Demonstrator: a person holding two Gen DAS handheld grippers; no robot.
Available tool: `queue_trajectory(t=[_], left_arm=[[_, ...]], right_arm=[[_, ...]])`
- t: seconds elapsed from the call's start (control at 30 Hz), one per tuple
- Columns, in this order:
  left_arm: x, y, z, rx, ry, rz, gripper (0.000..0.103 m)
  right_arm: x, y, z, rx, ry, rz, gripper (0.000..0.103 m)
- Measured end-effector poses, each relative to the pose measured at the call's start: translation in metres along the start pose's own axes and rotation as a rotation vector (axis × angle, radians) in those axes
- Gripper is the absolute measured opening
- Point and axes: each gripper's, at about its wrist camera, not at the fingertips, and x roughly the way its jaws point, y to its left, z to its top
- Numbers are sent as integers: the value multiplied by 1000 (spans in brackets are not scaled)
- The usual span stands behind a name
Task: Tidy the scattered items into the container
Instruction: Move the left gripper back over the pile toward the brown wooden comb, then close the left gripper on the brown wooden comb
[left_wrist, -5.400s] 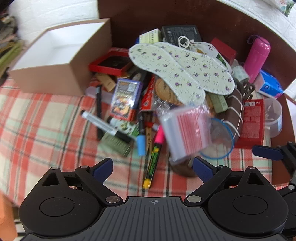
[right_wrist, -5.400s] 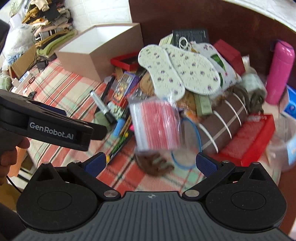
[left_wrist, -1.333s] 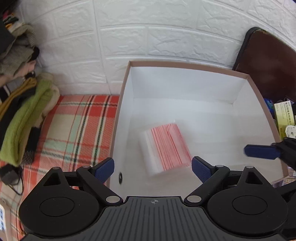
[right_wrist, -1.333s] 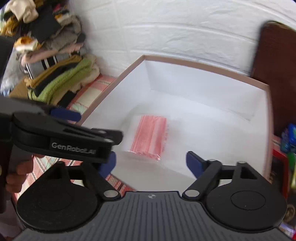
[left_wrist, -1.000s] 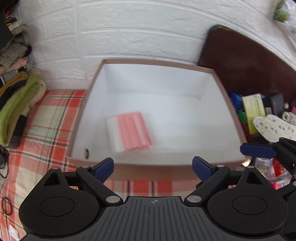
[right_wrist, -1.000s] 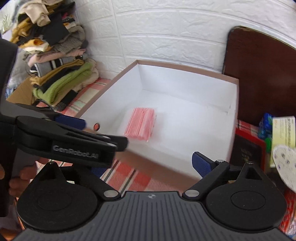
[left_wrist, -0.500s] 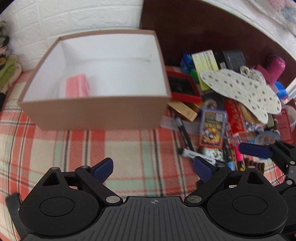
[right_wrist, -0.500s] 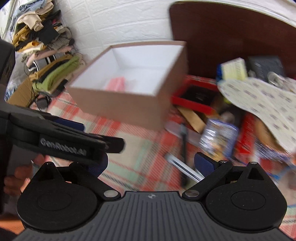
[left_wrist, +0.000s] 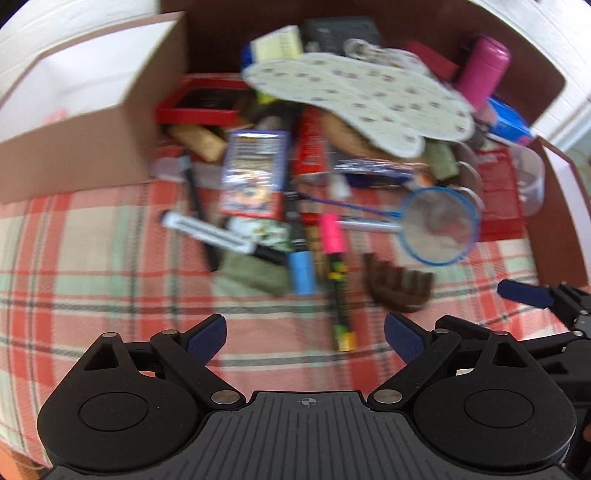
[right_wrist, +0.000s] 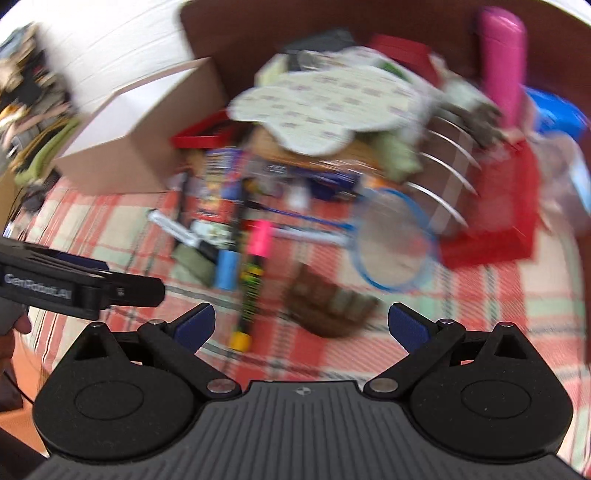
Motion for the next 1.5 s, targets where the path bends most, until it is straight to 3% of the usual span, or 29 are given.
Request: queue_trajectory(t=[0.27,0.37,0.53,0.8,0.93,1.1,1.17,1.23,1.4,1.5], left_arm=[[32,-54,20,148,23,-57,97],[52,-66,24,174,62,-108,91],[81,-69,27,170,110,-130,88],[108,-54,35,119,137,-79,84],[107,-49,44,82,135,-108,66],[86,-52,55,105,76,-170,66],[92,-52,56,116,93,-185,65],[97,-53,58,123,113,-197,55],[109,-53,56,118,168,-245,44],[122,-51,53,141,197,-191,41]], right_arm=[[-5,-55,-16,141,3,-86,100],[-3,-66,-20,168,8,-106,100],[1,-75,-24,202,29,-134,100],[17,-75,-21,215,73,-166,100],[23,-72,-19,208,88,-170,100],[28,-71,-15,215,94,-184,100],[30,-71,-14,223,99,-189,100],[32,-70,-12,225,102,-190,100],[35,-69,-10,224,114,-194,100],[37,-71,-9,236,124,-200,100]])
